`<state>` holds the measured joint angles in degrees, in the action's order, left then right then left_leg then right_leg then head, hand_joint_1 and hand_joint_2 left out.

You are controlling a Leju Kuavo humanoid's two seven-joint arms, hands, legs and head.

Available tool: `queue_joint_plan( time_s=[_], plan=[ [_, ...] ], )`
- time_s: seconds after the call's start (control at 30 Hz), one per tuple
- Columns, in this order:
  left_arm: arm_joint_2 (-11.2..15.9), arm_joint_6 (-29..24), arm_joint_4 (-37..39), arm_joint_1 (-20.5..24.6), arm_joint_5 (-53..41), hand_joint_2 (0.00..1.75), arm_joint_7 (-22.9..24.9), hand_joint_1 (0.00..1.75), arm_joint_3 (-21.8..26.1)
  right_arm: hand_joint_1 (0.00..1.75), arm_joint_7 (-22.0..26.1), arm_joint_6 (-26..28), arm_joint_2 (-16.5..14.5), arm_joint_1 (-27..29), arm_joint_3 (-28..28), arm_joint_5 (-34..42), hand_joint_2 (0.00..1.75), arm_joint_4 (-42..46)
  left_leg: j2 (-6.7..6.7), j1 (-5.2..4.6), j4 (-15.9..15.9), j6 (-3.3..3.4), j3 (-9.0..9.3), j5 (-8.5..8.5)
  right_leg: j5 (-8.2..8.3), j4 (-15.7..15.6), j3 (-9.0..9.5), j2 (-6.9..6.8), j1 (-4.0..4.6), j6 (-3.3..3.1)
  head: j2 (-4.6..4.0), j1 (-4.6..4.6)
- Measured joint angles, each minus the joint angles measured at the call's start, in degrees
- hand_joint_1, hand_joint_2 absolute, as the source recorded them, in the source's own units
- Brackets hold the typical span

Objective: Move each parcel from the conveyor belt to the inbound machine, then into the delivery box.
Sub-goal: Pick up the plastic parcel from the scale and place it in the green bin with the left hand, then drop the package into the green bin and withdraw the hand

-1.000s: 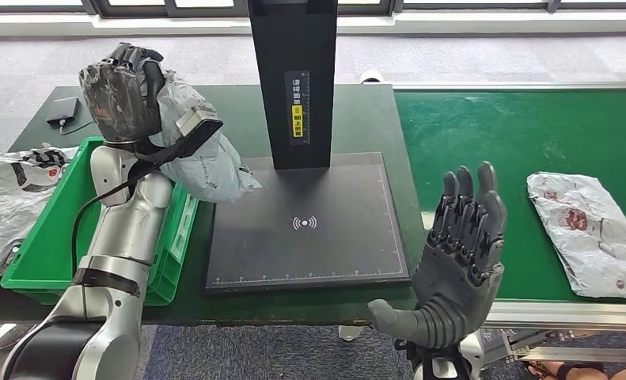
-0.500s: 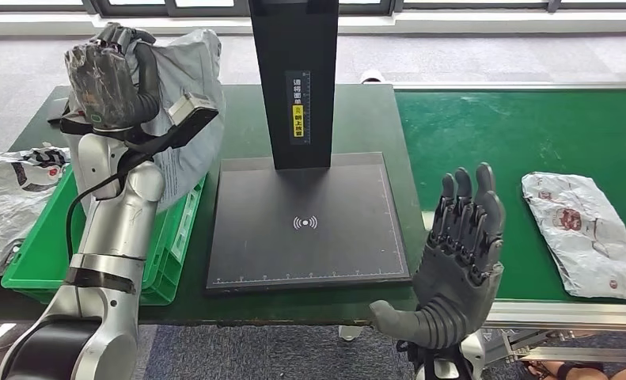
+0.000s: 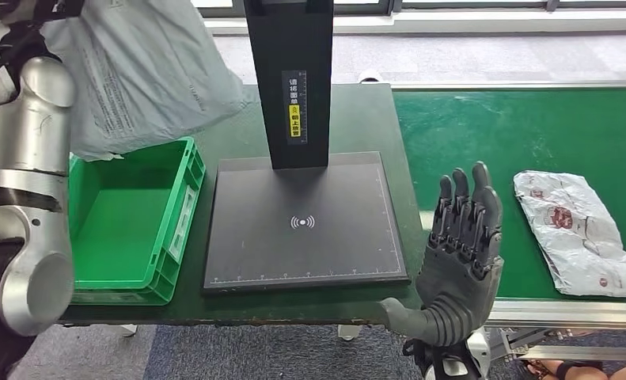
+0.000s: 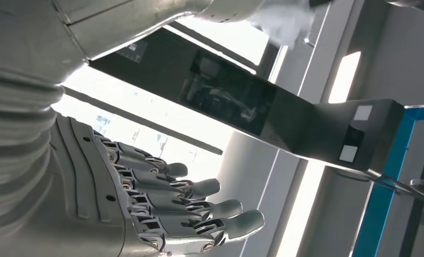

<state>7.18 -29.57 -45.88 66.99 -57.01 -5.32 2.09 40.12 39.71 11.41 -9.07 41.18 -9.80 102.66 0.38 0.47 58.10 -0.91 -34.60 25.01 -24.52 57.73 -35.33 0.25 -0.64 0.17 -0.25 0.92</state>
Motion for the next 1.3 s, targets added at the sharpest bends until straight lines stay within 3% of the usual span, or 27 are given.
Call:
queue_joint_plan(
  time_s=[0.2,0.47,0.9,1.3],
  plan=[
    [4.59,-1.96,9.14,0.26,2.3,1.75,-1.64,1.75,5.02,0.0,0.01,0.15,0.36,0.46,0.0,-0.48,1.75,-0.02,-0.15,0.13,-0.01,-0.15,-0.09,-0.1,0.02,0.01,-0.04,-0.17,0.17,-0.12,0.0,0.01],
    [6.19,-2.7,14.23,-1.02,4.68,1.75,-3.85,1.75,8.21,0.0,0.01,-0.33,0.44,0.44,0.04,-0.25,1.75,-0.51,-0.24,0.09,0.0,-0.14,-0.14,-0.09,0.02,-0.01,-0.04,-0.26,0.05,-0.11,0.01,0.02],
    [4.5,-2.45,17.56,-9.03,7.68,1.75,-11.44,1.75,11.62,0.0,0.01,0.07,0.44,2.23,0.93,-2.06,1.75,-1.21,-0.28,0.08,0.02,-0.14,-0.17,-0.09,0.02,-0.02,-0.07,-0.29,0.14,-0.12,0.01,0.02],
    [3.7,-2.42,17.23,-9.68,7.68,1.75,-11.77,1.75,11.62,0.0,0.01,0.07,0.44,2.41,1.01,-1.87,1.75,-1.44,-0.26,0.09,0.02,-0.14,-0.16,-0.09,0.02,-0.02,-0.07,-0.28,0.14,-0.12,0.01,0.02]
  ],
)
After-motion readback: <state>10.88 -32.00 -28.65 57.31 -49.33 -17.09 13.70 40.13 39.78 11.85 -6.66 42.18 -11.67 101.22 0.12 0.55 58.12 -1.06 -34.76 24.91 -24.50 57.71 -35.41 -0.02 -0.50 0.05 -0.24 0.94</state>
